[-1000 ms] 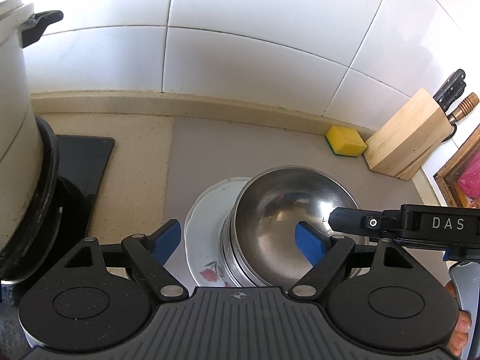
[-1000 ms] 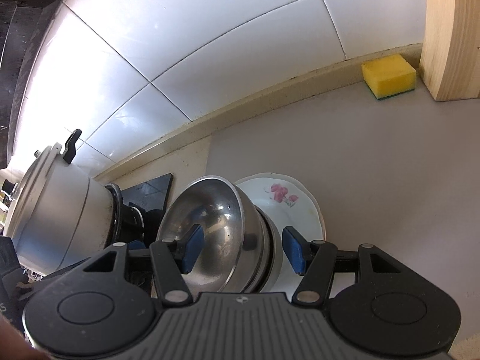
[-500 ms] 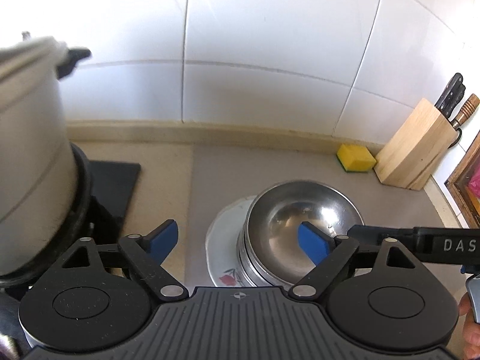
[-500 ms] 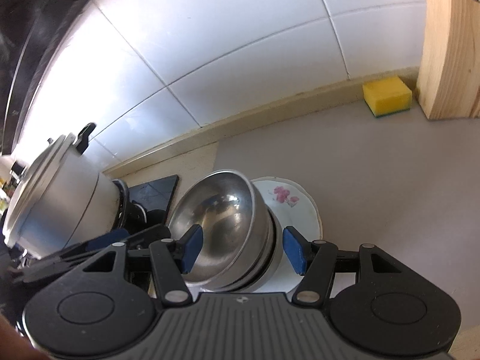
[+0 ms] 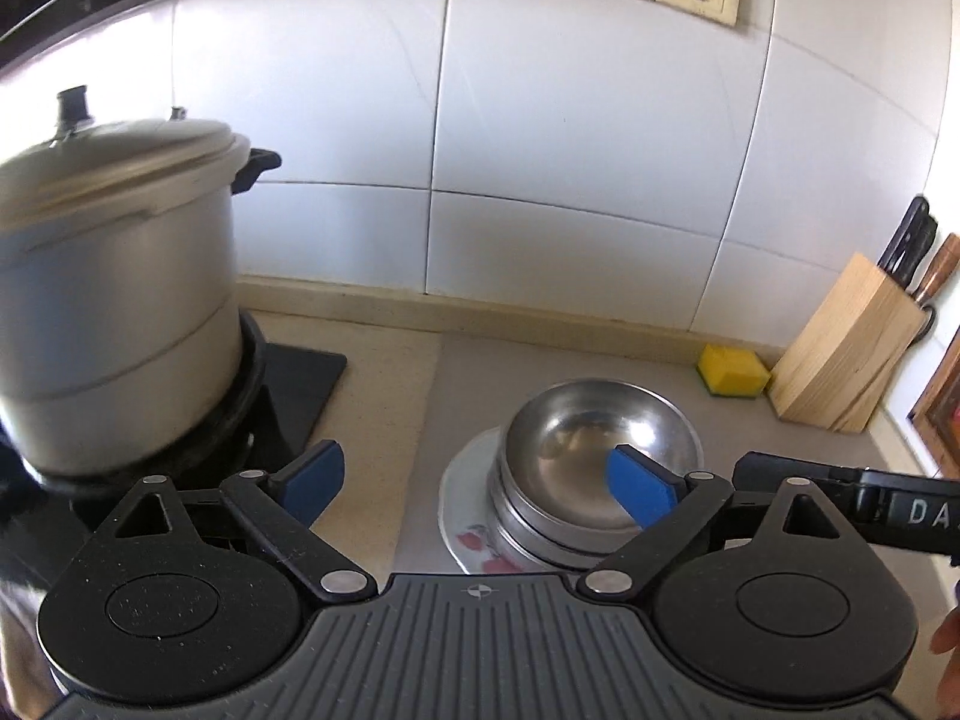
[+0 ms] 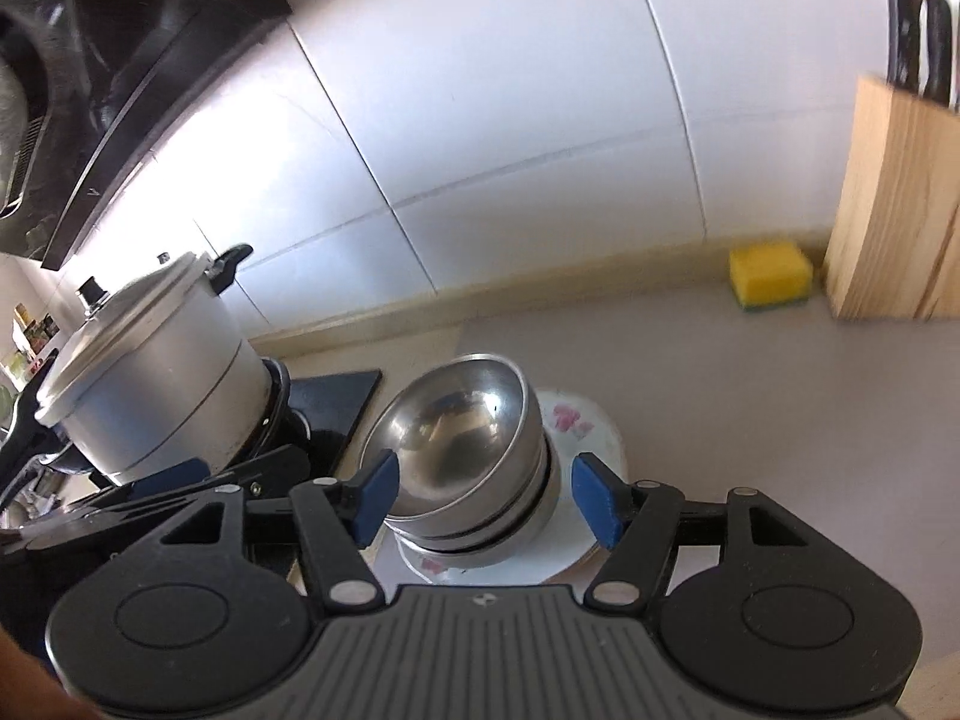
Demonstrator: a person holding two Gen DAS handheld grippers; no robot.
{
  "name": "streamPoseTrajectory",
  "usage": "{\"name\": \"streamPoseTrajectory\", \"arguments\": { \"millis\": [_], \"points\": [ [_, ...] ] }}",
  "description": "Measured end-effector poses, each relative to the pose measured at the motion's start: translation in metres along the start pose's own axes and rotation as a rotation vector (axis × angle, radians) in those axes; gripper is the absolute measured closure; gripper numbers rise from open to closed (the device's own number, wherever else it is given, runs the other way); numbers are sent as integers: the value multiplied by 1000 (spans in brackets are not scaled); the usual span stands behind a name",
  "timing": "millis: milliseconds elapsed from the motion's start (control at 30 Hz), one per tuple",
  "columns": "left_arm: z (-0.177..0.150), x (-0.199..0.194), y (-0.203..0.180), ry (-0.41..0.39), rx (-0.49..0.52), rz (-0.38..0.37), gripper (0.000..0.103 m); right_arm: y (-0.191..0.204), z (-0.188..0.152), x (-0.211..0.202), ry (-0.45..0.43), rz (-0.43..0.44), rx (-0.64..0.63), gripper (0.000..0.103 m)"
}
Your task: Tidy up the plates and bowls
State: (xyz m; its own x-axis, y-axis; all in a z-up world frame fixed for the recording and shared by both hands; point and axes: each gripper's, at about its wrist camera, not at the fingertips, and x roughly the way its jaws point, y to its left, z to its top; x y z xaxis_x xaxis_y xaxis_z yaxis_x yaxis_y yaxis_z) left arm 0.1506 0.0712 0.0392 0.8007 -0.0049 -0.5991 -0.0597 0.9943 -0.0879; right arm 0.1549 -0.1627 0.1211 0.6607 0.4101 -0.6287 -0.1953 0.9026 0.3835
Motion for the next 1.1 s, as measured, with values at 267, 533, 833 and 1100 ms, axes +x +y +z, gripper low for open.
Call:
{"name": "streamPoseTrajectory", "arguments": {
  "millis": [267, 533, 833, 1100],
  "points": [
    [-16, -7, -9, -13, -36, 26, 9, -1, -14, -20, -90, -57, -60, 55],
    [-23, -7, -17, 8, -47, 29, 8, 0, -21, -26, -139, -89, -104, 54],
    [-25, -12, -20, -17, -45, 86, 8, 3, -27, -26, -156, -86, -113, 54],
    [-24, -17, -21, -36, -43, 103, 8, 6, -30, -30, -187, -94, -131, 54]
  ]
}}
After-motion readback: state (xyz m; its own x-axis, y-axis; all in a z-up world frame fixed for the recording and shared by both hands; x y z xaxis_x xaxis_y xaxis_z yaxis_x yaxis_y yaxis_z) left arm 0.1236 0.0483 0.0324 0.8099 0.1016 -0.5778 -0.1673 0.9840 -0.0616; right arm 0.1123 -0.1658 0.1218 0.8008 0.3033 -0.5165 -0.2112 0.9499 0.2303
